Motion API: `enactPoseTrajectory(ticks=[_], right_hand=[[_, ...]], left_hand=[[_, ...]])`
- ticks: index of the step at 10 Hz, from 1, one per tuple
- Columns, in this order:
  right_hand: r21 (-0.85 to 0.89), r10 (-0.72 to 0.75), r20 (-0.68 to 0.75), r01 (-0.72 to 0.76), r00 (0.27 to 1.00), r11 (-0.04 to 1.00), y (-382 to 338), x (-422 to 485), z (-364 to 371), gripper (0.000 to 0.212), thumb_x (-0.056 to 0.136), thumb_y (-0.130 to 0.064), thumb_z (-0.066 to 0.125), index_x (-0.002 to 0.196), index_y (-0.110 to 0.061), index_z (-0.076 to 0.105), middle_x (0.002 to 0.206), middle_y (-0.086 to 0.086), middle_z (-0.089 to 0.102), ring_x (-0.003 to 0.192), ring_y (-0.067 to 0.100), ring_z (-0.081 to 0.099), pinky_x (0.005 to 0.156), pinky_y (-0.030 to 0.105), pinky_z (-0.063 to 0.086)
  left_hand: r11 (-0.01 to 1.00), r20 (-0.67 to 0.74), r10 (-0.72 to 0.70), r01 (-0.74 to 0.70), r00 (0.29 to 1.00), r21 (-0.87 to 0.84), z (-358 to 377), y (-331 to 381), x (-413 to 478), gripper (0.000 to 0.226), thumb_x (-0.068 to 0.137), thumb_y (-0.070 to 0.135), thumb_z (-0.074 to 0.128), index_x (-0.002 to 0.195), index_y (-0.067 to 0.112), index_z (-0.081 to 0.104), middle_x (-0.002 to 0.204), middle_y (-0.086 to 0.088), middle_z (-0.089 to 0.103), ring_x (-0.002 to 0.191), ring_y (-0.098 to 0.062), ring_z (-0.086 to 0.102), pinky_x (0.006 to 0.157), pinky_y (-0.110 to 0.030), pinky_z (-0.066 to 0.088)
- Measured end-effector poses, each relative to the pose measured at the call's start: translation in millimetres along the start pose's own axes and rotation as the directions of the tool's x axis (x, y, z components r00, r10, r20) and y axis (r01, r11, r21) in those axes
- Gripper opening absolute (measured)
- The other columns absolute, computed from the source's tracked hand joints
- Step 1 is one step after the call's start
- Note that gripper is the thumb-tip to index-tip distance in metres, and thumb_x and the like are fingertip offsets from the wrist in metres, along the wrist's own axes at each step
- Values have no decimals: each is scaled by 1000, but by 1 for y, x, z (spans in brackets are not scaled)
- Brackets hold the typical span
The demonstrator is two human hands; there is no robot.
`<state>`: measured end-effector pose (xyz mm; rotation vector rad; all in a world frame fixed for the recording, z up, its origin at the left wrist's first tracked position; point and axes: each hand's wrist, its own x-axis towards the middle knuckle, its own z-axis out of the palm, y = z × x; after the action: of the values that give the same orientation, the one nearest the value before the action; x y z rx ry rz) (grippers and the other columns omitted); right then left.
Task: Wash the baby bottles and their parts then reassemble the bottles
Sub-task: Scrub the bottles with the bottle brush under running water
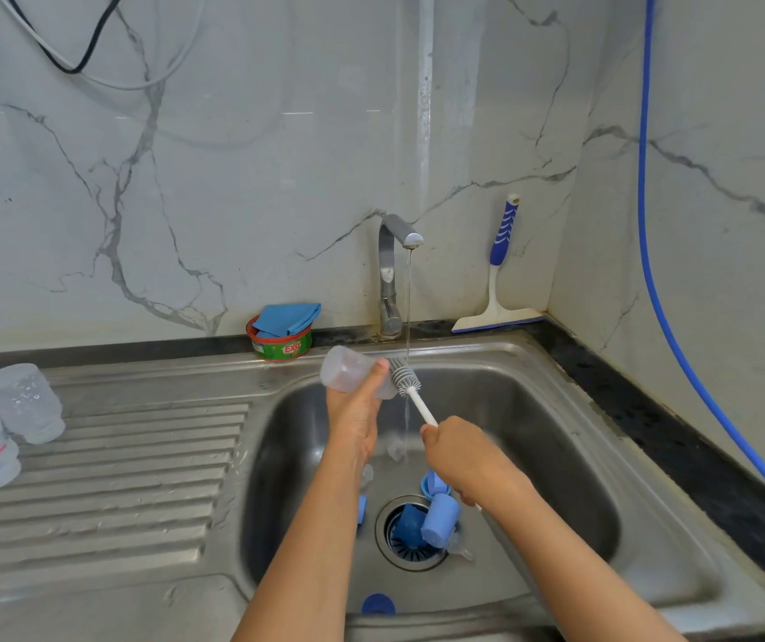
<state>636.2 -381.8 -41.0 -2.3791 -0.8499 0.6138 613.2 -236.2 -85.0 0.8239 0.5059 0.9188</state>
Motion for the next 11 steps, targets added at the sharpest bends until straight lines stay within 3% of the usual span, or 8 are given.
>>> enactPoseTrajectory(ticks=[1,2,4,6,7,8,9,11], right_hand=[[-41,-21,12,21,1000,999,-3,-3,6,38,104,-17,24,66,-16,29,78,5,37,74,25,43,46,21,26],[-29,-14,32,15,999,999,-3,-5,8,31,104,-21,28,77,-12,39,76,2,39,59,15,40,45,20,28],[-62,2,16,-1,1000,998,-4,-2,15,36,102,-21,27,67,-16,32,95,11,46,84,27,43,74,29,36],[-47,-12,-26,11,1000,999,-6,1,10,34,103,-15,26,70,-13,36,94,10,44,82,25,44,70,29,37],[-67,-39,-45,36,998,997,-3,5,9,28,103,-17,26,80,-10,41,77,5,40,74,23,44,70,30,37],[-79,-40,-56,36,998,996,-2,7,7,27,103,-22,28,100,-7,49,68,0,33,82,26,43,66,30,37],[-92,-55,-58,50,997,995,-1,7,5,37,103,-21,28,114,3,53,68,1,33,84,26,43,72,31,36],[-129,-76,-31,72,997,989,-1,3,21,36,103,-20,28,116,1,53,69,-2,31,77,21,43,65,25,35]], left_hand=[[996,-83,6,-13,997,-84,-3,0,6,66,76,3,75,134,10,46,123,-14,61,114,-27,59,98,-47,49],[990,-146,-7,-14,989,-143,-5,1,8,61,79,3,73,134,14,46,124,-12,60,112,-26,59,91,-41,52],[998,-85,-21,16,996,-65,-2,-2,9,68,80,4,72,137,19,38,127,-12,55,119,-28,54,101,-44,46],[996,-117,14,-25,993,-89,0,-4,7,63,75,3,77,131,13,48,124,-16,61,116,-29,58,101,-47,47],[998,-51,0,-3,999,-64,-1,2,3,53,77,-2,73,124,13,53,117,-13,63,112,-27,60,99,-45,49],[999,-8,0,1,1000,39,-2,2,1,39,77,-3,73,105,19,59,105,-9,66,105,-23,62,95,-39,51],[998,29,-3,2,1000,57,0,3,-2,35,77,-5,71,102,17,60,100,-8,67,99,-21,63,94,-38,50],[997,-149,8,-20,989,-78,-2,2,8,56,77,-6,69,129,5,53,103,-8,63,98,-22,61,88,-39,51]])
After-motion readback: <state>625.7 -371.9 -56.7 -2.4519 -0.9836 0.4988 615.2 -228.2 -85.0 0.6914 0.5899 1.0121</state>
